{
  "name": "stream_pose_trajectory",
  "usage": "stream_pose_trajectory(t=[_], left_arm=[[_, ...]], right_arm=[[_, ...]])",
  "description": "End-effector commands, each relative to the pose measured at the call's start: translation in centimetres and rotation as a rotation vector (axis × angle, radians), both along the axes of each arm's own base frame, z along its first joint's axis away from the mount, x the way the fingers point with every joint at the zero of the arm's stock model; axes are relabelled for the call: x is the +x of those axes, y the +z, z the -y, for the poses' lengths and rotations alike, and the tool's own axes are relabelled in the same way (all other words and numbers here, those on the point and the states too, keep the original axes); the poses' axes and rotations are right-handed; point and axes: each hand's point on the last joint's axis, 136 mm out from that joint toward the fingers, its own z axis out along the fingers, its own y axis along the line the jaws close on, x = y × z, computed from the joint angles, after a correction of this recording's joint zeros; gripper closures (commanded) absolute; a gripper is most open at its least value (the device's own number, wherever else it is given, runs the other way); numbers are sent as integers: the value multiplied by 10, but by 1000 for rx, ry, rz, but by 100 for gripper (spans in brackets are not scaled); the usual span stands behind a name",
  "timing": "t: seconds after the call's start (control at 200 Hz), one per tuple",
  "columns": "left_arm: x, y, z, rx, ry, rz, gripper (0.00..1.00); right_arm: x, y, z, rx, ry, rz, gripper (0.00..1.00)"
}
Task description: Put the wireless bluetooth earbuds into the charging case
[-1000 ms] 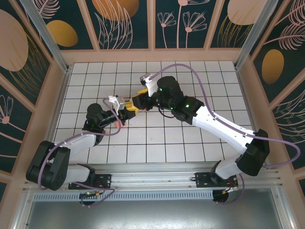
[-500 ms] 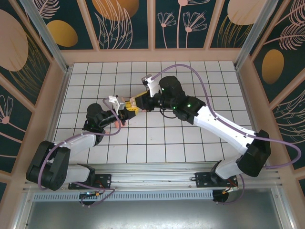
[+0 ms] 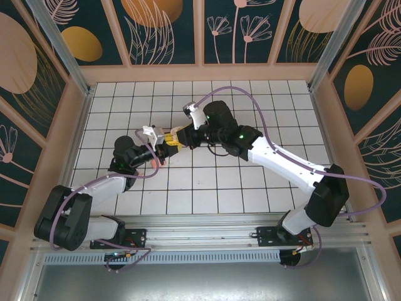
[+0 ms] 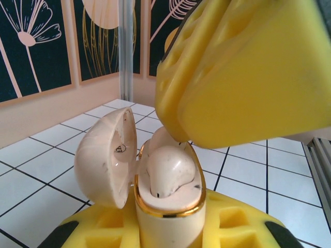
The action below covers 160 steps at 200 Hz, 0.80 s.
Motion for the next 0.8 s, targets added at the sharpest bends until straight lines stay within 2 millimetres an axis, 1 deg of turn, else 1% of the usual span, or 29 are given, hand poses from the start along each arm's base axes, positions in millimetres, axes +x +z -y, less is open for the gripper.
stream_pose_trajectory(t=[0.0, 0.03, 0.115, 0.27, 0.325, 0.4, 0.495, 0.556, 0.626, 0.701, 0.796], left_arm=[[-6, 22, 3, -20, -31, 79, 96], [-6, 23, 3, -20, -31, 81, 96], [-6, 22, 3, -18, -32, 80, 96], [-7, 24, 3, -18, -36, 83, 96], [-8, 25, 3, -20, -38, 83, 96], [-10, 28, 4, -27, -49, 87, 96], [-14, 32, 7, -40, -70, 92, 96], [-16, 34, 10, -41, -82, 94, 96], [-18, 35, 13, -41, -96, 96, 96], [-20, 35, 15, -42, -105, 94, 96], [-22, 37, 17, -45, -115, 98, 96]], right_arm=[[2, 3, -2, 7, 8, -21, 82], [3, 2, -3, 6, 8, -21, 82], [3, 7, -2, 16, 7, -10, 81], [-2, 34, 6, 83, 30, 27, 73], [-5, 46, 12, 123, 48, 35, 70], [-8, 58, 24, 164, 76, 31, 65], [-5, 65, 45, 197, 91, 16, 59], [0, 66, 56, 218, 101, -18, 56], [3, 64, 59, 222, 114, -45, 54], [3, 60, 55, 222, 141, -63, 52], [5, 49, 48, 218, 175, -108, 51]])
